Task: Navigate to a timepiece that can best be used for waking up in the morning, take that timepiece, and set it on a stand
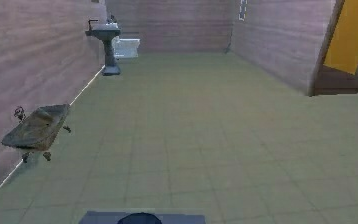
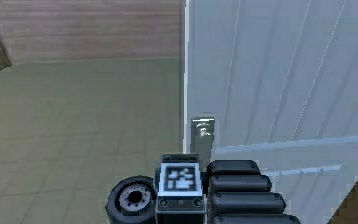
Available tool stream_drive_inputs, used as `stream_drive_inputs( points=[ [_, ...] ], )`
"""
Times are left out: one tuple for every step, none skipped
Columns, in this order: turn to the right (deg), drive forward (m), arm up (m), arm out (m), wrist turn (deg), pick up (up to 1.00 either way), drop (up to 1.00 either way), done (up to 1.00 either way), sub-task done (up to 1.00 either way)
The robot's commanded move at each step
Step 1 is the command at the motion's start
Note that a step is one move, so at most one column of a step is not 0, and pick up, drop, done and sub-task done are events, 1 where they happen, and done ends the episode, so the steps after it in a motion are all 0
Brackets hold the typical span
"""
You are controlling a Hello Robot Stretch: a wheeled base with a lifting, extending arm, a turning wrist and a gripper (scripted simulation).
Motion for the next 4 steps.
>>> stream_drive_inputs(
  points=[
    [36.0, 0.00, 0.00, 0.00, 0.0, 0.00, 0.00, 0.00, 0.00],
    [0.0, 0.50, 0.00, 0.00, 0.0, 0.00, 0.00, 0.00, 0.00],
    [9.0, 0.00, 0.00, 0.00, 0.0, 0.00, 0.00, 0.00, 0.00],
    [0.0, 1.00, 0.00, 0.00, 0.0, 0.00, 0.00, 0.00, 0.00]
  ],
)
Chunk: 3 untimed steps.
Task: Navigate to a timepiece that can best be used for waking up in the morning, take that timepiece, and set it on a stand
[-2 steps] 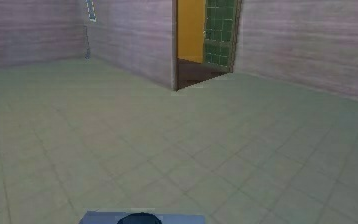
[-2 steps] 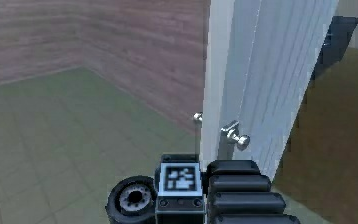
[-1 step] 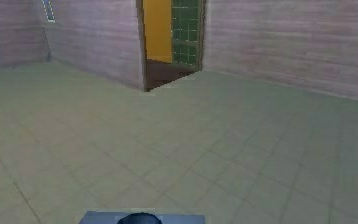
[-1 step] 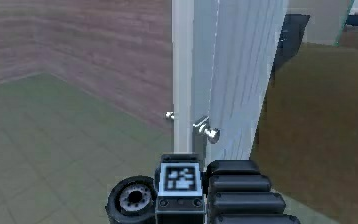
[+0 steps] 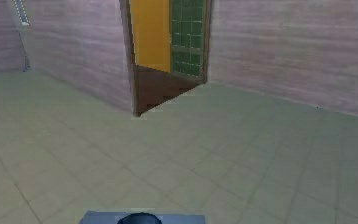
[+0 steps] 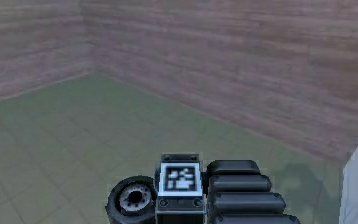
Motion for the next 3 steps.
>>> stream_drive_inputs(
  points=[
    [0.0, 1.00, 0.00, 0.00, 0.0, 0.00, 0.00, 0.00, 0.00],
    [0.0, 1.00, 0.00, 0.00, 0.0, 0.00, 0.00, 0.00, 0.00],
    [6.0, 0.00, 0.00, 0.00, 0.0, 0.00, 0.00, 0.00, 0.00]
  ],
)
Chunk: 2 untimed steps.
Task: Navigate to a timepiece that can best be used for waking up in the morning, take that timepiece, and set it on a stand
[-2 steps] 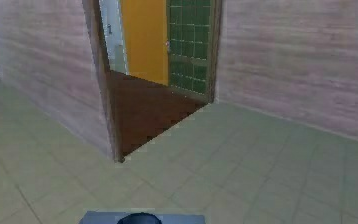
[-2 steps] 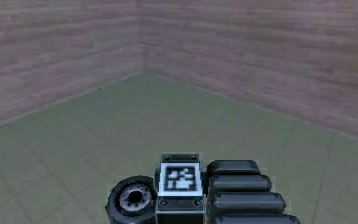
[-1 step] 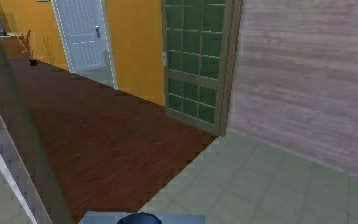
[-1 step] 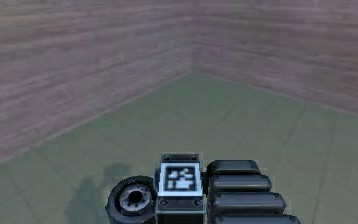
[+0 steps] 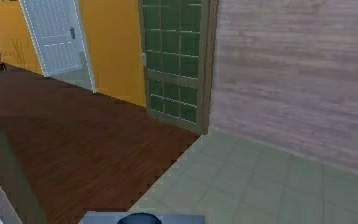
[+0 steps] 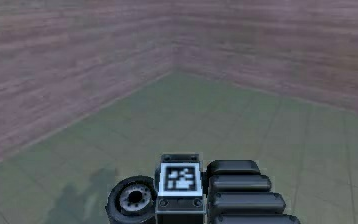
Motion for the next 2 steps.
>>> stream_drive_inputs(
  points=[
    [0.0, 0.55, 0.00, 0.00, 0.0, 0.00, 0.00, 0.00, 0.00],
    [-9.0, 0.00, 0.00, 0.00, 0.0, 0.00, 0.00, 0.00, 0.00]
  ],
)
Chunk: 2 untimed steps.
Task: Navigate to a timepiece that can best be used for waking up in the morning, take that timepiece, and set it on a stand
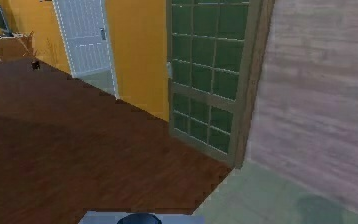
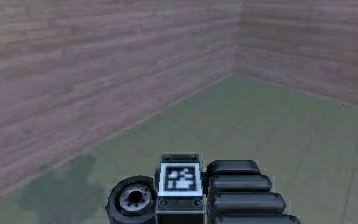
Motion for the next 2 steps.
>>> stream_drive_inputs(
  points=[
    [0.0, 0.50, 0.00, 0.00, 0.0, 0.00, 0.00, 0.00, 0.00],
    [-33.0, 0.00, 0.00, 0.00, 0.0, 0.00, 0.00, 0.00, 0.00]
  ],
)
